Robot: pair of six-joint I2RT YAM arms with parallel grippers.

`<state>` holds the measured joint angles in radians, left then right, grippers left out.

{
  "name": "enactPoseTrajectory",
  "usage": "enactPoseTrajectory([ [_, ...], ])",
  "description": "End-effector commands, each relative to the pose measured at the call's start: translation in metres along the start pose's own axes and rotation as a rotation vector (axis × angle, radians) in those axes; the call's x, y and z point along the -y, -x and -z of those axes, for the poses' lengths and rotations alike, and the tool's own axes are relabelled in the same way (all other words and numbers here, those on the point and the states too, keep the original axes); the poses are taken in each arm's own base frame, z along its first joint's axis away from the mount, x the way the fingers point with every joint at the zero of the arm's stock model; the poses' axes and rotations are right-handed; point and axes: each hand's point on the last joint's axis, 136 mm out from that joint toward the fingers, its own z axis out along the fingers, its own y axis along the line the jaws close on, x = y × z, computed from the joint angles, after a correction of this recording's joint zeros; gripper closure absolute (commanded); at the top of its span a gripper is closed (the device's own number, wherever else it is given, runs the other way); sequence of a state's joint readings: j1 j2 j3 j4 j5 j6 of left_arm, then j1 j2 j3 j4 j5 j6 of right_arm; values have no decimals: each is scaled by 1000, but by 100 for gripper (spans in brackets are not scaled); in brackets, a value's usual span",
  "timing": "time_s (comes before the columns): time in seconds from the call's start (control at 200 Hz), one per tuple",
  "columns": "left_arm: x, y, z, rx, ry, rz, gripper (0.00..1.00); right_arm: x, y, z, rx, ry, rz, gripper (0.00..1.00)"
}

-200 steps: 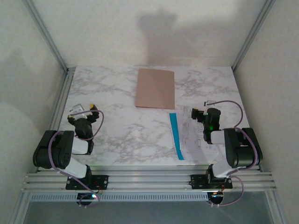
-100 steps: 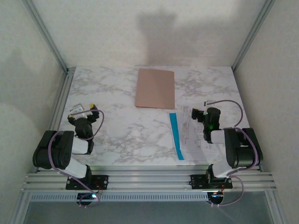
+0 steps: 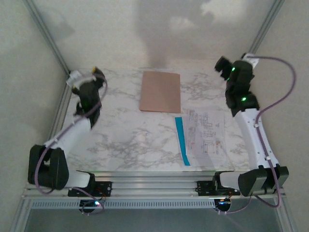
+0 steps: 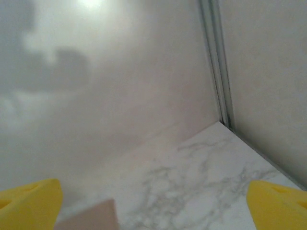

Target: Put the files into the folder

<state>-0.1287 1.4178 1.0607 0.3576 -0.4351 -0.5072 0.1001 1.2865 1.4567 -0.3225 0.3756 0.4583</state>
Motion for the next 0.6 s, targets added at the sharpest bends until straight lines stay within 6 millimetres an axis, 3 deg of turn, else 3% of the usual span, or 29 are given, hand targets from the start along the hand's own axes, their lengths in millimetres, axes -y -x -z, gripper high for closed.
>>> enactPoseTrajectory([
  [0.0, -46, -93, -8, -477, 245, 47, 4, 40, -118, 4, -486, -131, -82, 4],
  [0.135, -8, -154, 14, -673, 99, -11, 11, 6, -167, 18, -629, 24, -67, 19],
  [0.27, -7, -219, 57, -876, 121, -52, 13, -6, -221, 27, -813, 82, -29, 23],
  [0.365, -1, -251, 87, -970, 105, -35, 14, -11, -252, 25, -914, 116, -46, 26],
  [0.481, 12, -286, 113, -1077, 80, 61, 16, -17, -277, 17, -991, 126, -63, 28],
  [0.596, 28, -311, 122, -1140, 67, 167, 19, -25, -289, 10, -1030, 135, -70, 28],
])
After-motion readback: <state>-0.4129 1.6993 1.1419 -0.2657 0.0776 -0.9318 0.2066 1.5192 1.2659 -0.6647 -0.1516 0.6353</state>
